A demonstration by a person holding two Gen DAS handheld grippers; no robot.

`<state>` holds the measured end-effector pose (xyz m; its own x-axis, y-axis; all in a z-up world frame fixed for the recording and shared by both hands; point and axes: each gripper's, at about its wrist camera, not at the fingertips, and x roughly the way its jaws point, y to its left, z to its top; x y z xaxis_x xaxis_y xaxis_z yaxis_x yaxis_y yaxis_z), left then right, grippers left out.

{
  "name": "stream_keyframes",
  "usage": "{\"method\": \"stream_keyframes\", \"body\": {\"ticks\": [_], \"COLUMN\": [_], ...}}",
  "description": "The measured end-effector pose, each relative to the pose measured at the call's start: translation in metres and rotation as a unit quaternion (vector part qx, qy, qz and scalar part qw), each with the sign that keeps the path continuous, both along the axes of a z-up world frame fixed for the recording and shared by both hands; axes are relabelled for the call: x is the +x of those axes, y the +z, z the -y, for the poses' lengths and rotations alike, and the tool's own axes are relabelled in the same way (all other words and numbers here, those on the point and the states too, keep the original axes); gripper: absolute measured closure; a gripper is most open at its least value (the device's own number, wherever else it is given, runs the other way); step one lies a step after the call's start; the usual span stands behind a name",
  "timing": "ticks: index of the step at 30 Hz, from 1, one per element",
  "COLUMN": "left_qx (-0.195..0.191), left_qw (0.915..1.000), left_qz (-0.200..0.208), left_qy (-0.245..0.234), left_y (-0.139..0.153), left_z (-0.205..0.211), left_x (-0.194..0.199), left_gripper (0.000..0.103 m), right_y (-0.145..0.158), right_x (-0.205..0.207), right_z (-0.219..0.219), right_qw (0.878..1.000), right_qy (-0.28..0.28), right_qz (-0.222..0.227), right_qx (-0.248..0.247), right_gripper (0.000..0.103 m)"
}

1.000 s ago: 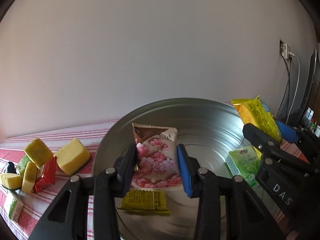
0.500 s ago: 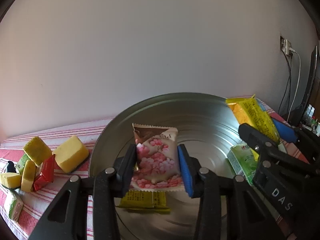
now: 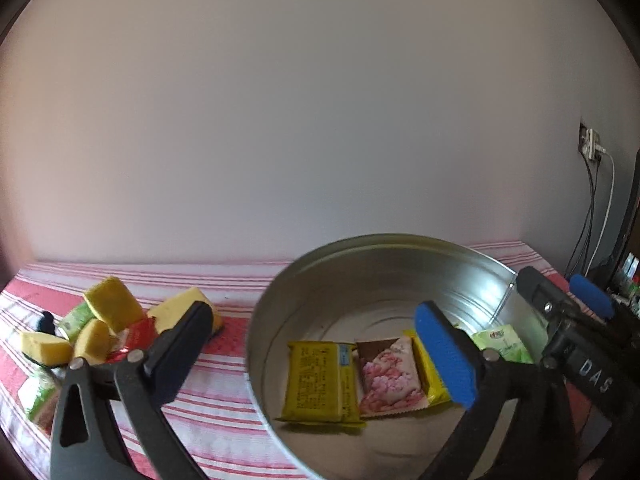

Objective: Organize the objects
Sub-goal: 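Move both items over the silver tin and release them inside, then withdraw both grippers from the tin toward the remaining pile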

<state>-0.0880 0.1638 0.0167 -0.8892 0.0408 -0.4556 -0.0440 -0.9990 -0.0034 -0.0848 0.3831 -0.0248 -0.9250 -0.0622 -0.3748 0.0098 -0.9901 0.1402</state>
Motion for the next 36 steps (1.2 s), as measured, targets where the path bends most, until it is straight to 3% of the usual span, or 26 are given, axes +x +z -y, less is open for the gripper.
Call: {"method": "stream_keyframes", "body": {"ticks": [7,20,31,36], "left_qx": [0.001,-0.012,-0.028,-0.012], "left_qw": [0.9997,0.9965,0.9951,0.9948], "left_qz": [-0.001,-0.020,-0.011,0.004], "left_qy": [0.025,0.080,0.094,0.101], "left_y": [-0.007,-0.006,-0.014,-0.017], "left_z": [0.023,0.064,0.102,0.131], "left_x": [0.011,0.035,0.043,0.046], "left_gripper": [0.001,0.001,0.001,0.001], "right_y": [-0.001,0.003,0.004,0.004], "right_x": [0.004,0.042,0.053,0.061], "right_z": [0.003,0.014,0.015,0.030], "right_qw": [1.000,0.989,0.988,0.991], "right_qy": [-0.001,-0.044,-0.079,-0.064], "right_qz": [-0.019,-0.140,-0.129,-0.114], "right_qx": [0.007,0.033,0.008,0.003], "right_gripper": [0.014,0.009,0.009,0.009]}}
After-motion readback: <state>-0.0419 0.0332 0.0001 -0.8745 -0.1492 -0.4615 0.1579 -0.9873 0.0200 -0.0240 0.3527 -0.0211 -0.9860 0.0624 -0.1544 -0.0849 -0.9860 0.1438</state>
